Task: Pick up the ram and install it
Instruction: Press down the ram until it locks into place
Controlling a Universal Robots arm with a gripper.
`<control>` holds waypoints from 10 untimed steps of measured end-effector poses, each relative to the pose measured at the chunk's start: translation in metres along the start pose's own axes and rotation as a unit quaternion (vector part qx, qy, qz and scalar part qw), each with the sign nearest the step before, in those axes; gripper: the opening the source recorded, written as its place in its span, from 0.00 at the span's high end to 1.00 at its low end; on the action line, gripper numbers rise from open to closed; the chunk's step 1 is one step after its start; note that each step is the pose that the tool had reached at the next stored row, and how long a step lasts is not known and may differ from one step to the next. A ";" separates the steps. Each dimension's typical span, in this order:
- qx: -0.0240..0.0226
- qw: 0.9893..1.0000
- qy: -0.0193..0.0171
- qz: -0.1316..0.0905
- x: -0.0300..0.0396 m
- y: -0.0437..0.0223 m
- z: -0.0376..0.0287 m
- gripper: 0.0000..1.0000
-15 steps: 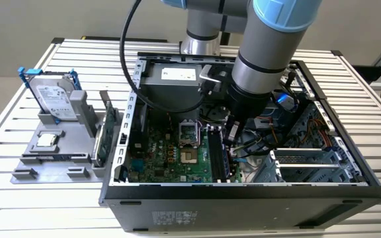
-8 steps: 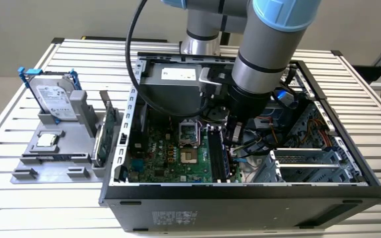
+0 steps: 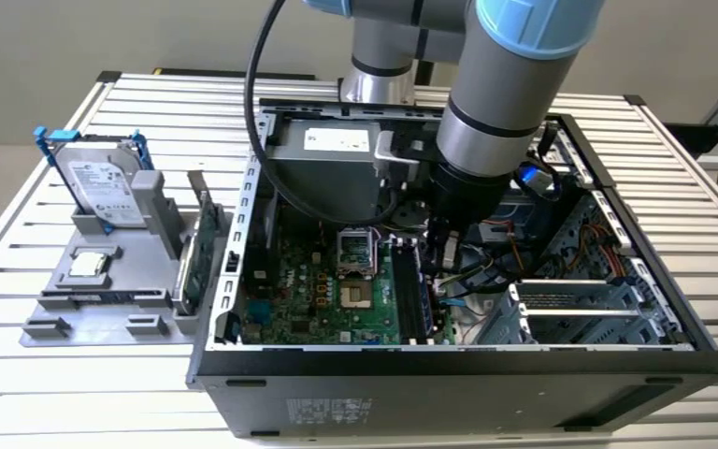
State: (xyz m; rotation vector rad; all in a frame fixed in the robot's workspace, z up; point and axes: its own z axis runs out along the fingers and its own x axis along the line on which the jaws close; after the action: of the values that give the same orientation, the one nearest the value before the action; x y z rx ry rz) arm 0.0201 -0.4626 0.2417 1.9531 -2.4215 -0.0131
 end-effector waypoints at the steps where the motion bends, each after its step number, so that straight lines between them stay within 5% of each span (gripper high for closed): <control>1: 0.000 1.000 0.000 0.000 0.0000 0.0000 0.0000 1.00; 10: 0.001 1.000 0.004 -0.019 0.0001 0.0007 0.0001 1.00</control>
State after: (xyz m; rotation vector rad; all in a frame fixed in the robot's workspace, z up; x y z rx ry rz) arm 0.0194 -0.4625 0.2416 1.9970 -2.3797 -0.0044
